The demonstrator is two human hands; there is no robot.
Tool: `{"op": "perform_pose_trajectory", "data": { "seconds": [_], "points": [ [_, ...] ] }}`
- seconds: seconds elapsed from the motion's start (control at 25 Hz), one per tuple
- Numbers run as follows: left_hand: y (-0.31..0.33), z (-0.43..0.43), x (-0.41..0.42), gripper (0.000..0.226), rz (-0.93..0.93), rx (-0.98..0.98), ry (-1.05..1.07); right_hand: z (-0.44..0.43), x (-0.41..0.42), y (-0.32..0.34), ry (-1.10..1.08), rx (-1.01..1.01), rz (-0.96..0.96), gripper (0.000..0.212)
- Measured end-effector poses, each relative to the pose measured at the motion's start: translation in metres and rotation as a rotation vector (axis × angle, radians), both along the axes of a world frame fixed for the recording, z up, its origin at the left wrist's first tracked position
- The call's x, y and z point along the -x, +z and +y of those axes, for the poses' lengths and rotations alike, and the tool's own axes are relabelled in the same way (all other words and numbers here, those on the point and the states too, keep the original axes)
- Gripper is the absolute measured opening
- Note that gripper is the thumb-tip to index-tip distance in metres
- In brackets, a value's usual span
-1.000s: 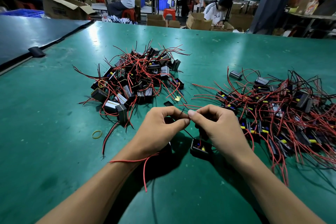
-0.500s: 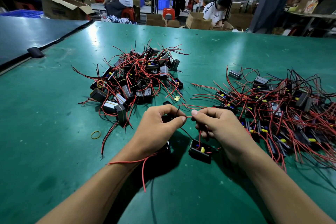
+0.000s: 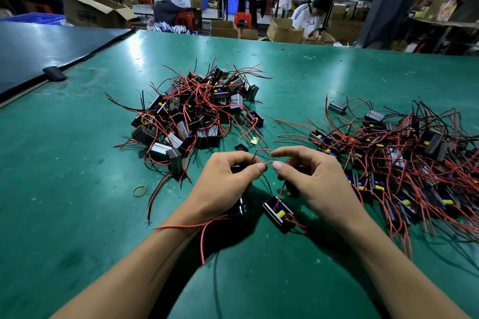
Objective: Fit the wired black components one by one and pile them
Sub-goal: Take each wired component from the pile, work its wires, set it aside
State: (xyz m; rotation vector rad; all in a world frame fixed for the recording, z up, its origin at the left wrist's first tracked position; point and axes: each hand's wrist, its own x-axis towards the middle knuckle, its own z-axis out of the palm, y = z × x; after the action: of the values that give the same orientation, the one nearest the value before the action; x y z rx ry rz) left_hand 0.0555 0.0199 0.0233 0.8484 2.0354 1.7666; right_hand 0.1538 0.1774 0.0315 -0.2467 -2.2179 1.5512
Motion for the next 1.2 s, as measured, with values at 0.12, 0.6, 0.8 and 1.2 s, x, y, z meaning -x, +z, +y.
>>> {"op": "perform_pose_trajectory", "data": {
  "seconds": [0.12, 0.6, 0.8, 1.2],
  "points": [
    [0.001, 0.001, -0.001, 0.010, -0.016, 0.001, -0.007, -0.002, 0.001, -0.002, -0.036, -0.068, 0.029, 0.016],
    [0.004, -0.002, 0.001, 0.006, 0.026, 0.016, 0.017, 0.003, 0.001, 0.004, 0.006, 0.087, -0.065, 0.006],
    [0.006, -0.002, 0.000, 0.008, 0.002, 0.001, -0.049, 0.006, -0.001, 0.008, 0.060, 0.092, -0.110, 0.007],
    [0.001, 0.006, -0.004, 0.010, 0.096, 0.009, 0.027, 0.000, 0.000, 0.008, 0.013, 0.246, -0.152, 0.022]
  ]
}}
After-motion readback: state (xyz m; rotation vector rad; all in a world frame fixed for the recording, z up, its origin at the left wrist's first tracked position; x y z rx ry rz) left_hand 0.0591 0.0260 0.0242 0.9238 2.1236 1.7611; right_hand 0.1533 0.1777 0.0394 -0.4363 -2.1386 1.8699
